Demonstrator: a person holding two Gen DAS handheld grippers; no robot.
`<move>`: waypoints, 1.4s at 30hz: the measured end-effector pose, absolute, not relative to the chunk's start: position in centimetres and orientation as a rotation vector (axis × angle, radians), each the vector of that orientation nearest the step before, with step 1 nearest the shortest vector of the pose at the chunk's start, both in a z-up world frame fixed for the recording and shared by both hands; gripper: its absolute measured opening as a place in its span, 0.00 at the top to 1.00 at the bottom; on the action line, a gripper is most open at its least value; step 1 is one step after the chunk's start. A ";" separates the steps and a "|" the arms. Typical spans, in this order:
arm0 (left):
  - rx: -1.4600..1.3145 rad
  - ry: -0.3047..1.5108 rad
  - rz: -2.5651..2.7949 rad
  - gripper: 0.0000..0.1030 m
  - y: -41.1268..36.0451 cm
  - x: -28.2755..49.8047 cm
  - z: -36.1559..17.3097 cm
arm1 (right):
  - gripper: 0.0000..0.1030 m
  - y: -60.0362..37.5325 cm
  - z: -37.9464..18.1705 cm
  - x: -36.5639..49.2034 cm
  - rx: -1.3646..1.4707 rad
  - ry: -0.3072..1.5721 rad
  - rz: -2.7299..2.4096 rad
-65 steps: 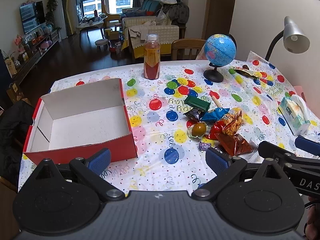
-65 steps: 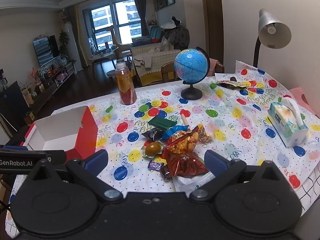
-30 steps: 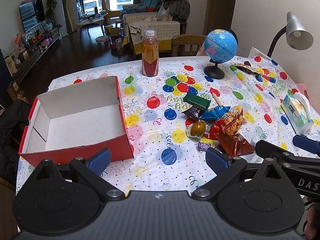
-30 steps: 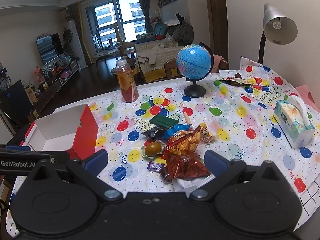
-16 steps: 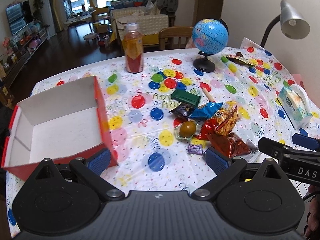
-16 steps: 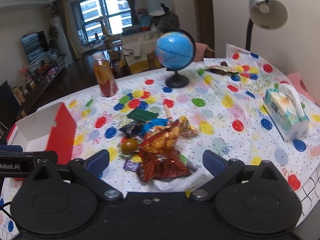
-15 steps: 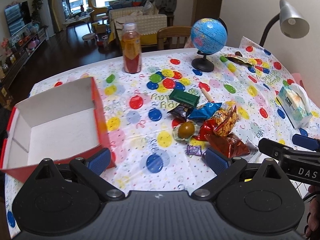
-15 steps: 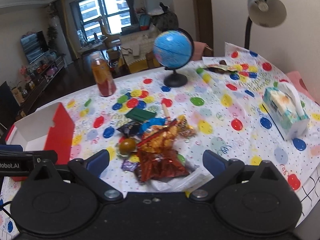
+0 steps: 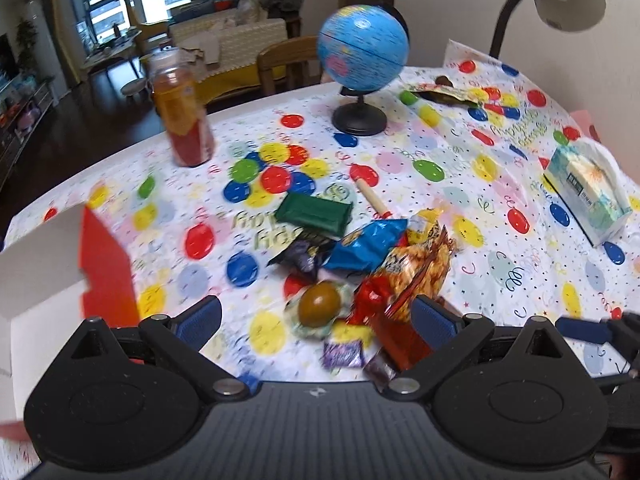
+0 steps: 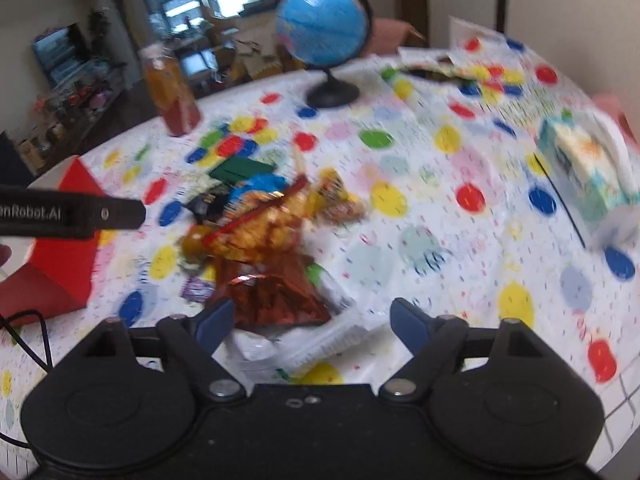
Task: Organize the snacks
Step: 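Grasp the orange chip bag with the left tool while the right tool grasps the white wrapped bar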
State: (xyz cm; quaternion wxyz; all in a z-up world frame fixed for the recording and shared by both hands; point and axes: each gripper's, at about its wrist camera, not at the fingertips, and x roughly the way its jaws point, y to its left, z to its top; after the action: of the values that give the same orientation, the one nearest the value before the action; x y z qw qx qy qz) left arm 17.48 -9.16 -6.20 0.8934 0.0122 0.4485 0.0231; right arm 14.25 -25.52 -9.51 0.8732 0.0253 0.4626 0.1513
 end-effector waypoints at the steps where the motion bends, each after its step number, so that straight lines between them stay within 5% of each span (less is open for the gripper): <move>1: 0.032 0.936 0.035 0.01 -9.6 18.3 -6.5 | 0.26 -25.7 -9.9 14.5 0.069 0.976 0.307; 23: -0.016 1.158 -0.078 0.04 -13.1 26.5 -13.4 | 0.53 -27.0 -14.9 16.8 0.261 1.159 0.279; 30: -0.096 1.179 -0.101 0.40 -12.4 26.6 -13.7 | 0.69 -27.2 -14.7 16.4 0.272 1.145 0.260; 35: -0.125 1.179 -0.098 0.52 -12.2 26.0 -13.3 | 0.84 -27.5 -14.4 16.1 0.270 1.126 0.240; 42: -0.174 1.158 -0.072 0.61 -10.8 24.4 -12.3 | 0.90 -28.2 -13.1 15.2 0.261 1.083 0.200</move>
State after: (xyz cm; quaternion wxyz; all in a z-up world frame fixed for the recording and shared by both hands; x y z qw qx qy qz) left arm 24.37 -10.83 -12.28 0.8328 -0.0821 0.5464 -0.0338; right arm 15.20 -28.22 -13.14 0.8441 0.1238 0.5130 0.0949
